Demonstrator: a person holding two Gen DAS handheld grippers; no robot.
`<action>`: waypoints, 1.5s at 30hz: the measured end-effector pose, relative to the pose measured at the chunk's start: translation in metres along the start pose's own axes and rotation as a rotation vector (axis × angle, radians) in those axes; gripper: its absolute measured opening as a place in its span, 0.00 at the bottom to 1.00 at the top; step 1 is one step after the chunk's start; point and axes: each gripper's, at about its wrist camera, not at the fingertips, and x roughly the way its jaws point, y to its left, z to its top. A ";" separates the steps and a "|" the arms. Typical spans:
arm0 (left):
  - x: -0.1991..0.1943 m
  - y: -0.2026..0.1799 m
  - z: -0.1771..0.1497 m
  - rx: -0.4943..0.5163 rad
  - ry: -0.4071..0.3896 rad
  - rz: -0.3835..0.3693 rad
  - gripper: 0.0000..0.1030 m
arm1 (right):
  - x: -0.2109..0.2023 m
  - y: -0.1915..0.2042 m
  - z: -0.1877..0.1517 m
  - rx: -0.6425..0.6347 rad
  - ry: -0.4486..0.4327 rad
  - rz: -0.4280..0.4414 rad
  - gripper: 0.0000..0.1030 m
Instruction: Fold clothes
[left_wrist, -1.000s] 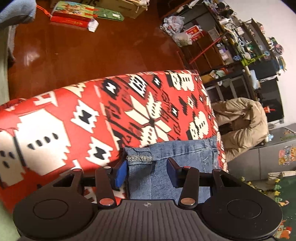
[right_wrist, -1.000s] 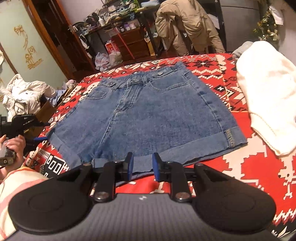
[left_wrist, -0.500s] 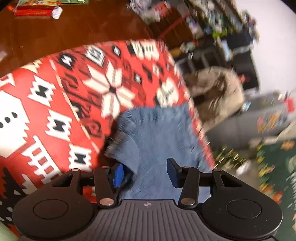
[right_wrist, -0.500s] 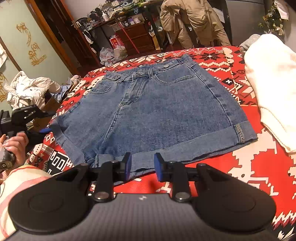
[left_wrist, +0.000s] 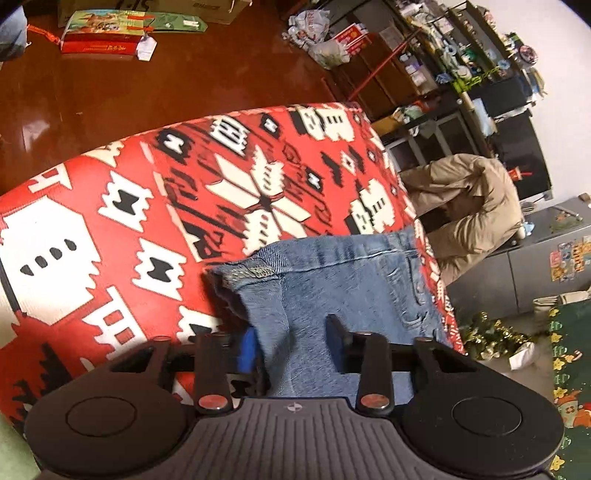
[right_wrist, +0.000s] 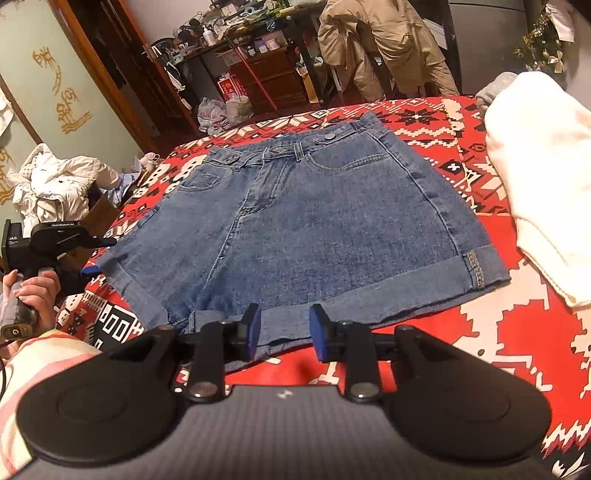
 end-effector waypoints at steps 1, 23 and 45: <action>0.000 -0.003 -0.001 0.012 -0.009 0.005 0.15 | 0.000 0.000 0.000 0.001 -0.001 -0.001 0.31; -0.033 -0.219 -0.153 0.765 -0.128 -0.156 0.04 | -0.026 -0.048 0.019 0.131 -0.119 -0.103 0.31; 0.073 -0.235 -0.236 0.744 0.360 -0.350 0.45 | -0.003 -0.126 0.015 0.450 -0.167 -0.040 0.39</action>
